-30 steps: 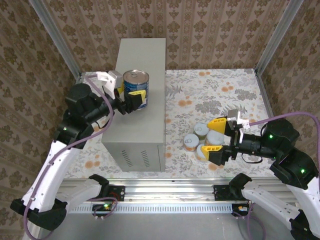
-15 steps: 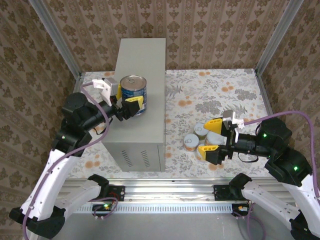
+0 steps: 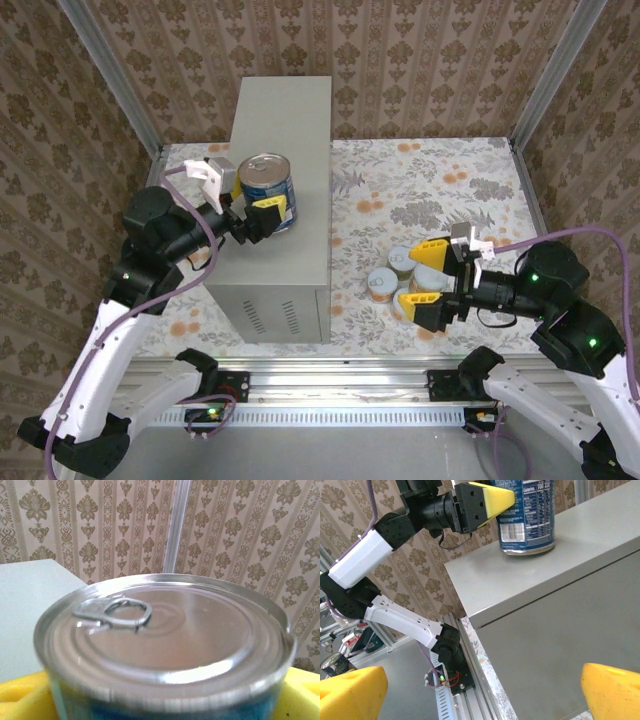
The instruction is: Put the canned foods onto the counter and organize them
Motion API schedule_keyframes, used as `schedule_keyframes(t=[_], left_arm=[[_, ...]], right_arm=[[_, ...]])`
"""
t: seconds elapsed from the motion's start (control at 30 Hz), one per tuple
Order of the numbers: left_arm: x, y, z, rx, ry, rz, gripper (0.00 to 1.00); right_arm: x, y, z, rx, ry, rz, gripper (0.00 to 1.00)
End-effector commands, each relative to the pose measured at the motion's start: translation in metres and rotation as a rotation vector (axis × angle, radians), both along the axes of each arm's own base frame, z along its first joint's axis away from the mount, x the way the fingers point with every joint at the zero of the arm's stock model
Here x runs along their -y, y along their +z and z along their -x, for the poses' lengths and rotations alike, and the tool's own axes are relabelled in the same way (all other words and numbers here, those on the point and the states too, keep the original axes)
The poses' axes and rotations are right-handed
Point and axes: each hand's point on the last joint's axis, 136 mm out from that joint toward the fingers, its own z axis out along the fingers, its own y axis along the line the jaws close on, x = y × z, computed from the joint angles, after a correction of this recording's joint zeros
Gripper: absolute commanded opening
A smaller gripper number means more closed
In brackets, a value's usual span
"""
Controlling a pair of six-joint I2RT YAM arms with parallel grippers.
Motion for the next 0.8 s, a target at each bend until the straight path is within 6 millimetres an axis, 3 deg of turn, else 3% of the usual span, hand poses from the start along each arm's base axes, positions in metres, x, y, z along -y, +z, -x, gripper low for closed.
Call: schedule_keyframes(t=[0.0, 0.4, 0.77], left_arm=[[-0.009, 0.055, 0.021, 0.175, -0.020, 0.096, 0.92], [-0.005, 0.055, 0.021, 0.163, -0.039, 0.069, 0.91], [0.006, 0.042, 0.010, 0.117, -0.068, 0.030, 1.00]], right_arm=[[0.001, -0.003, 0.005, -0.003, 0.011, -0.011, 1.00], [0.003, -0.007, 0.006, 0.003, 0.007, -0.004, 1.00], [0.001, -0.011, 0.002, 0.006, 0.004, 0.001, 1.00]])
